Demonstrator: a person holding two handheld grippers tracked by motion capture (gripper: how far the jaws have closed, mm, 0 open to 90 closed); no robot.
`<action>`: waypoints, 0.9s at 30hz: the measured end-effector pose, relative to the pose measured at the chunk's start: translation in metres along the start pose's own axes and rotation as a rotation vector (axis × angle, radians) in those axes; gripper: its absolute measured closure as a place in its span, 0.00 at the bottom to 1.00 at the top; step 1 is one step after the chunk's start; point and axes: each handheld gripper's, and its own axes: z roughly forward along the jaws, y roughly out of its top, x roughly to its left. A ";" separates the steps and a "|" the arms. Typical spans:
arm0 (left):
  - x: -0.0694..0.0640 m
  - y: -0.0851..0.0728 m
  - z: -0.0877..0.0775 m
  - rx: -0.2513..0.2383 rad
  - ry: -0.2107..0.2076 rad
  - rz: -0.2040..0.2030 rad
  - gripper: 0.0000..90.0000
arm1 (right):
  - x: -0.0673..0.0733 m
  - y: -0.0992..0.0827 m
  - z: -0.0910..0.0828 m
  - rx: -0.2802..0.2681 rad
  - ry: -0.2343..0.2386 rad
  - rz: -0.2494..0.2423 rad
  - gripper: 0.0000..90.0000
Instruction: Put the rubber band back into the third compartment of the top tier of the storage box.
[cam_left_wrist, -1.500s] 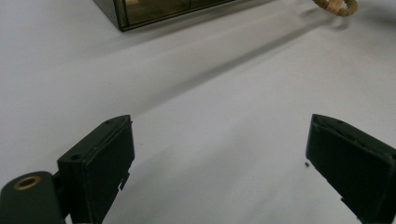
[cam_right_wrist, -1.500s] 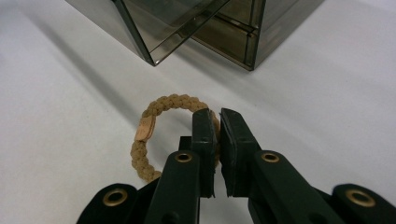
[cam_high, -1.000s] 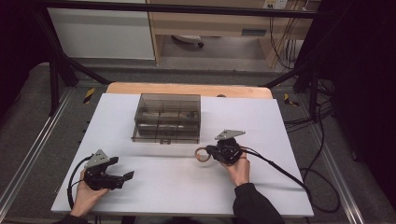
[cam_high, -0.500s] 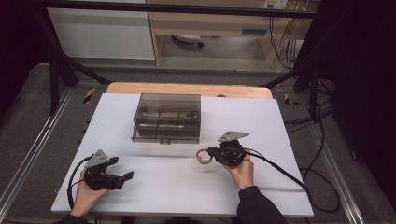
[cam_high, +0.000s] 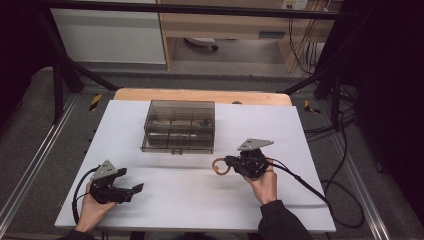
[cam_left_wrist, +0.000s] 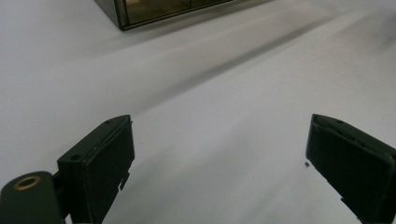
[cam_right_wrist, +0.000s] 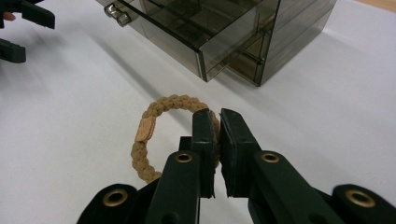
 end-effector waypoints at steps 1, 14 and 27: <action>0.000 0.000 0.000 0.001 0.000 0.000 0.08 | 0.000 0.001 -0.002 -0.001 0.000 0.002 0.94; 0.000 0.000 0.000 0.000 0.000 -0.001 0.08 | 0.002 0.018 -0.015 -0.017 -0.004 -0.010 0.94; 0.000 0.000 0.000 0.001 0.001 -0.001 0.08 | 0.004 0.036 -0.018 -0.030 -0.008 -0.017 0.95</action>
